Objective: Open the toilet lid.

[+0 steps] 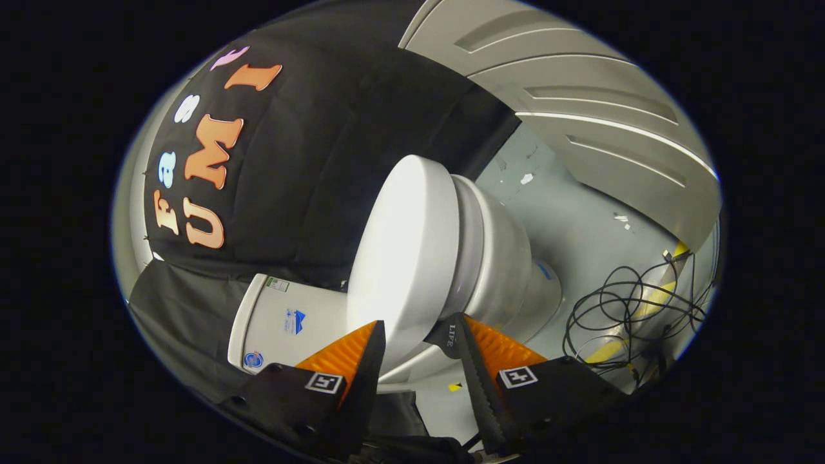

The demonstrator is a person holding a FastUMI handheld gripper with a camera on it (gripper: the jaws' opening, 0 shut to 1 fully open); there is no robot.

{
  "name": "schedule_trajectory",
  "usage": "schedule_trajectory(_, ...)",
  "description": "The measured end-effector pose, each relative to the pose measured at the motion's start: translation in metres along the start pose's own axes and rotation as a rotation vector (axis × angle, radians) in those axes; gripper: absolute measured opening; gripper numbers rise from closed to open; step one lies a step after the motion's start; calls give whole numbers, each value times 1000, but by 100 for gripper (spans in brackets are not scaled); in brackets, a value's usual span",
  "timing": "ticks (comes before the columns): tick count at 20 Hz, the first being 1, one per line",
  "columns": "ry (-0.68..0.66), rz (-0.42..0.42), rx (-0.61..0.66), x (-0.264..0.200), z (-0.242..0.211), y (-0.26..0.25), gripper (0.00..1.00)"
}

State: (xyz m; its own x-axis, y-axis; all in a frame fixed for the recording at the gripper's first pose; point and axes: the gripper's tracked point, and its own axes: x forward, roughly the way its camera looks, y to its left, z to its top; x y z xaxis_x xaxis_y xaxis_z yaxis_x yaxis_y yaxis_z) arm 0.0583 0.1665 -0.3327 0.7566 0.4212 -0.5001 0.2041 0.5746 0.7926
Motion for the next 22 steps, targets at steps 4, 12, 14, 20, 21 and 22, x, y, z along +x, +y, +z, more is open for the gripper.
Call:
schedule_trajectory(4, -35, -54, 23, -10, 10, -20, 73)
schedule_trajectory(12, 38, -69, 90, 15, -11, -29, 73)
schedule_trajectory(14, 46, -85, 81, 15, -15, -32, 56)
schedule_trajectory(20, 43, -40, 85, 32, -7, -33, 34)
schedule_trajectory(21, 54, -34, 98, 33, -8, -29, 30)
schedule_trajectory(22, 40, -15, 121, 41, -20, -27, 26)
